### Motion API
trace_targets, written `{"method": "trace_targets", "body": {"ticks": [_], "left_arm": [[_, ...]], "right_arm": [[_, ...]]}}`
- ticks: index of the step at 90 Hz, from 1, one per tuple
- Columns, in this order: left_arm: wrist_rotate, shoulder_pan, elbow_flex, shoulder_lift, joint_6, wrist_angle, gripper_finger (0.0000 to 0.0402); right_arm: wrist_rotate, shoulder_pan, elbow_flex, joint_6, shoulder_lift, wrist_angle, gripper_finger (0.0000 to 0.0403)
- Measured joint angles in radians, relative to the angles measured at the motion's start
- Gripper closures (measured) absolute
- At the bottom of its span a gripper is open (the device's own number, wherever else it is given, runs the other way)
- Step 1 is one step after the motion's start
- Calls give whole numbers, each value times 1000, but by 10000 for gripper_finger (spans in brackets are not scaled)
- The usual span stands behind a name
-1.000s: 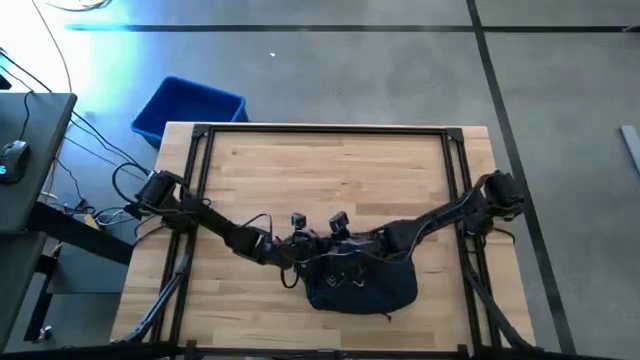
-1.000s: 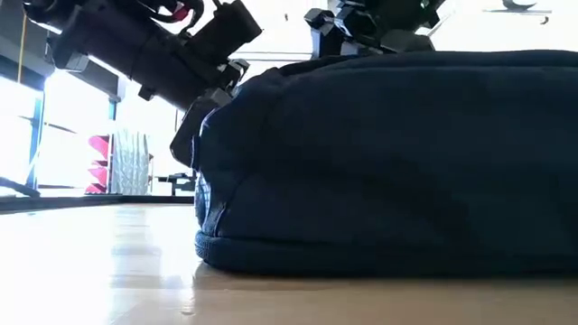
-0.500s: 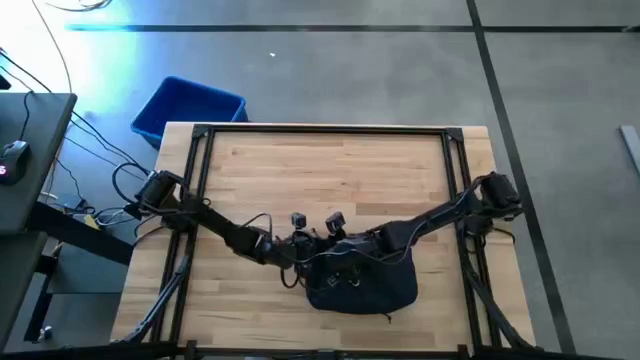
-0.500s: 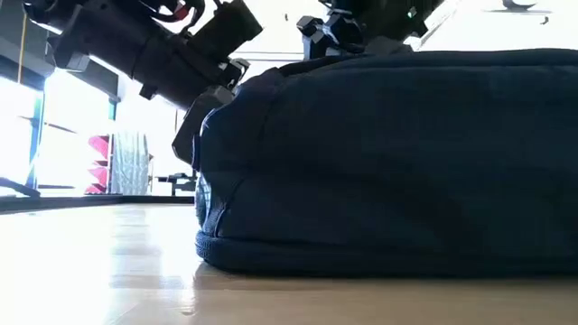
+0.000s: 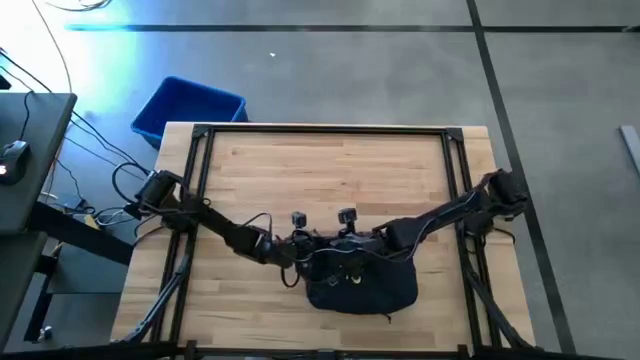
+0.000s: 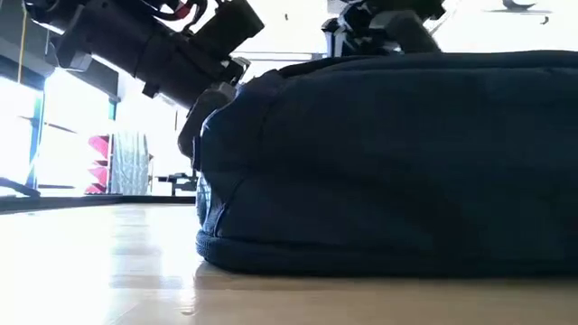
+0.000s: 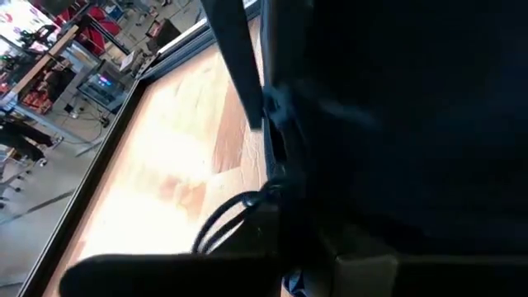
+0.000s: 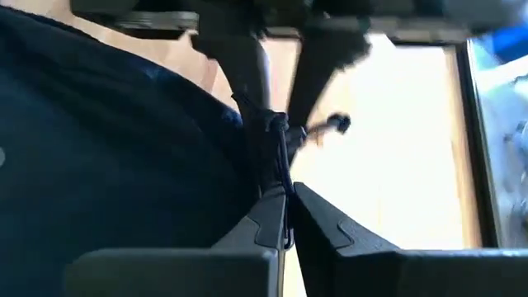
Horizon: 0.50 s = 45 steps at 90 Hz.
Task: Unpack backpack
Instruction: Open the backpack
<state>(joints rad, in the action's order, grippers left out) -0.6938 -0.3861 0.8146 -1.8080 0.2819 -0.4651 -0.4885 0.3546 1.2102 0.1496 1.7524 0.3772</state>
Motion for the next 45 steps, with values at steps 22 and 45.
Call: {"method": "trace_targets", "body": {"ticks": [22,45], "left_arm": [[-121,-41,0,0,90,2,401],[-239,-39,0,39,10,136,401]], "right_arm": [[-10,4,0,-181,-76,192,402],[-27,91,0,-481,-174,540,403]]}}
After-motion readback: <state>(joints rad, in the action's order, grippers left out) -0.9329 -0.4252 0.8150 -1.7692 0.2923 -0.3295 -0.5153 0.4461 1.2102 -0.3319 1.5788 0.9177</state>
